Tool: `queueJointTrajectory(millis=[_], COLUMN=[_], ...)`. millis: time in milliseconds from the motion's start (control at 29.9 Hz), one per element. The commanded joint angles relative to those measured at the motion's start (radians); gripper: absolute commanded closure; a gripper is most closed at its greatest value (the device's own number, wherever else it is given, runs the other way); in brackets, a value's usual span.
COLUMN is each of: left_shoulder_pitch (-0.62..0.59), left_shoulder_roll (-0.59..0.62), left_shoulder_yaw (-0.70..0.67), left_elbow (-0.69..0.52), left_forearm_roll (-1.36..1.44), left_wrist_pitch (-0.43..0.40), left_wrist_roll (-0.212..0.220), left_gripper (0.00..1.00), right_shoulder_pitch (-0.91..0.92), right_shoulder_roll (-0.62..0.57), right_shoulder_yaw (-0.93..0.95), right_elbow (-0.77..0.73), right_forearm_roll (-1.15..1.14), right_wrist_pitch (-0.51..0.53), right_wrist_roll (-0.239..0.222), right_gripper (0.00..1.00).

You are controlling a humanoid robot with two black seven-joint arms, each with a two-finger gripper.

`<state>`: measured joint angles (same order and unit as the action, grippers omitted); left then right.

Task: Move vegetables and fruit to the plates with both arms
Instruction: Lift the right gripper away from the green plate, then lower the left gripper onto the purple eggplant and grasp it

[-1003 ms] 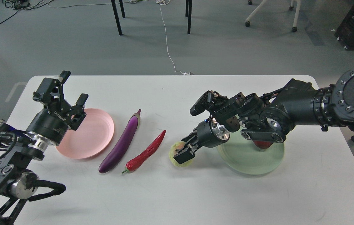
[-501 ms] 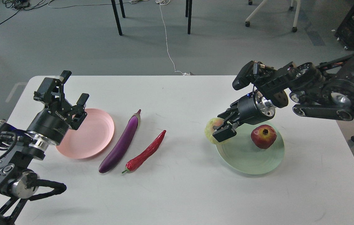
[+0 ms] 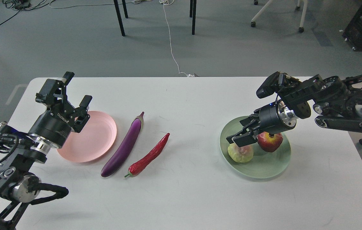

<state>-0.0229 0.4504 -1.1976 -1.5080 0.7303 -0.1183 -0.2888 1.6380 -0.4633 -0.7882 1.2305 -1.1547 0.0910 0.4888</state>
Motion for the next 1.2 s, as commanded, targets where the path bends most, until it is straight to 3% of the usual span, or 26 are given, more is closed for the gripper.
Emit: queueJointTrajectory(millis=[0,301,435,568,802,869,1003,1170], left_shoulder_pitch=[0.001,-0.011,-0.064,-0.202,-0.543,-0.632,-0.716,-0.738], left_shoulder_roll=[0.023,0.112,0.134,0.157,0.202,0.194,0.131,0.085], left_shoulder_yaw=[0.001,0.012,0.03,0.153,0.59,0.709,0.796,0.817], left_elbow=[0.0,-0.044,-0.061,-0.054,0.06,0.13,0.248,0.34], left_forearm_roll=[0.001,0.111,0.413,0.809,1.228,1.252,1.256,1.302], left_wrist_pitch=[0.0,-0.08,-0.124,-0.176,-0.185,-0.182,-0.178,-0.179], left_wrist_roll=[-0.001,-0.003,-0.027,-0.064,-0.053,-0.021,0.068,0.083], left_gripper=[0.02,0.02,0.02,0.02,0.02,0.02,0.02,0.03], right_shoulder_pitch=[-0.041,-0.565,-0.852,-1.075,-1.173,-1.172,-1.162,-1.162], right_shoulder_roll=[-0.073,-0.167,-0.135,-0.077,-0.089,-0.092,-0.097,-0.098], right_shoulder_yaw=[0.157,0.718,1.019,1.245,1.307,1.316,1.327,1.327], right_elbow=[-0.005,-0.031,-0.043,-0.051,-0.04,-0.04,-0.04,-0.04], right_forearm_roll=[0.145,0.807,0.996,1.026,1.026,1.027,1.027,1.027], right_wrist_pitch=[-0.004,-0.002,-0.001,0.006,0.013,0.013,0.013,0.013], right_wrist_roll=[0.0,0.0,0.0,0.0,0.0,0.0,0.0,0.0], right_gripper=[0.04,0.04,0.04,0.04,0.04,0.04,0.04,0.04])
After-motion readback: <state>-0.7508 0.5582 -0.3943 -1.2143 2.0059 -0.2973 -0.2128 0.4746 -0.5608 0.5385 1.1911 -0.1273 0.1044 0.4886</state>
